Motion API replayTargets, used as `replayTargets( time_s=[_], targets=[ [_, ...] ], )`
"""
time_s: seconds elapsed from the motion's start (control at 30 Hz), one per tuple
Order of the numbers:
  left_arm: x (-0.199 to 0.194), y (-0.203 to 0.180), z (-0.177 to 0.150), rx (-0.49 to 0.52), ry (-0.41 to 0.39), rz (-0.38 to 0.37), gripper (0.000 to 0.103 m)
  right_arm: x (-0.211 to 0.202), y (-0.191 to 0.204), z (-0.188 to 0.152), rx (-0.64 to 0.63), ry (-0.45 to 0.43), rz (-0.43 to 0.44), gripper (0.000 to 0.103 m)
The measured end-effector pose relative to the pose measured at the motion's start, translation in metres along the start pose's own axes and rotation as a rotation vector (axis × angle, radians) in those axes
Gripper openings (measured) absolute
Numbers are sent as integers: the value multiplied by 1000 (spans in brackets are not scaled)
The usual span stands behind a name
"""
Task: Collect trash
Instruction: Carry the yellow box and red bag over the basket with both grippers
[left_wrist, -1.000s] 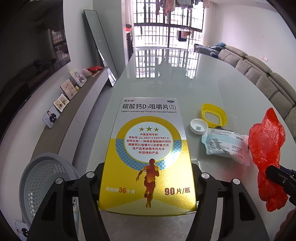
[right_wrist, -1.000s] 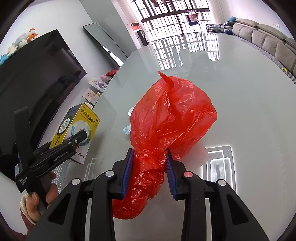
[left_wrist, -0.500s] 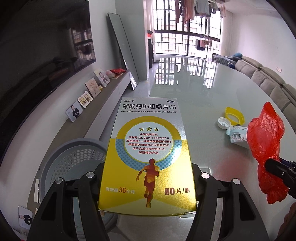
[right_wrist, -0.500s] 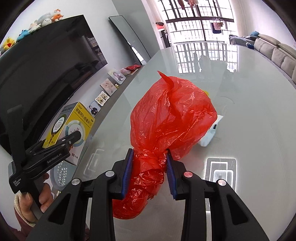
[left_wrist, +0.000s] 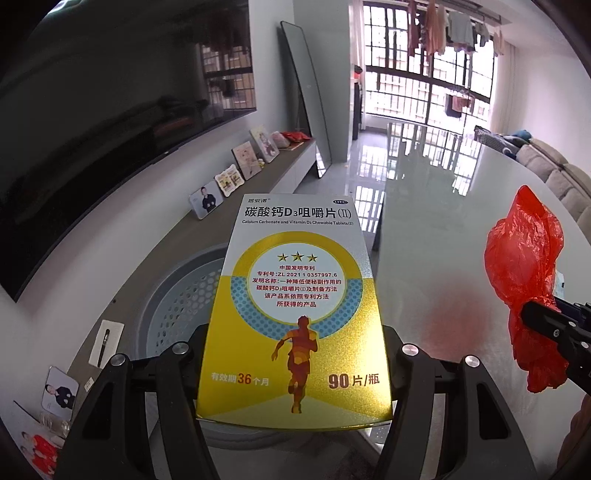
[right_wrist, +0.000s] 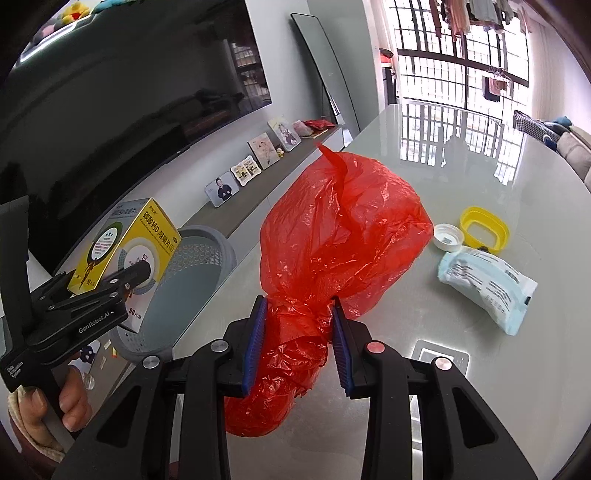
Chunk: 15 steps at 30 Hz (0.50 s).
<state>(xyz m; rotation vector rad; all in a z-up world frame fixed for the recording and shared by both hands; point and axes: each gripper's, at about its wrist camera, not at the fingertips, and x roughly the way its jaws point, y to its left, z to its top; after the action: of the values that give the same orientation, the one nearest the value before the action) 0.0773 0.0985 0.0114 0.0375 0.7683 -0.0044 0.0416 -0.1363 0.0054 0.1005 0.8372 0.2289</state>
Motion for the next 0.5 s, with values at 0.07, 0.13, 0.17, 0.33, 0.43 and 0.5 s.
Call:
replayTargets(
  time_s=[0.07, 0.13, 0.17, 0.33, 0.43, 0.5],
  targets=[
    [3, 12, -4, -23, 6, 21, 62, 8, 14, 4, -39, 3, 1, 33],
    [7, 25, -7, -45, 13, 38, 62, 15, 28, 8, -76, -4, -1, 33],
    [9, 31, -8, -55, 18, 50, 62, 20, 37, 10, -93, -7, -3, 33],
    [23, 61, -16, -104, 46, 93, 62, 44, 75, 19, -191, -9, 8, 33],
    [31, 74, -19, -114, 58, 117, 62, 62, 95, 24, -236, 6, 25, 33],
    [36, 80, -21, -121, 69, 119, 62, 73, 108, 26, -261, 21, 39, 33]
  ],
)
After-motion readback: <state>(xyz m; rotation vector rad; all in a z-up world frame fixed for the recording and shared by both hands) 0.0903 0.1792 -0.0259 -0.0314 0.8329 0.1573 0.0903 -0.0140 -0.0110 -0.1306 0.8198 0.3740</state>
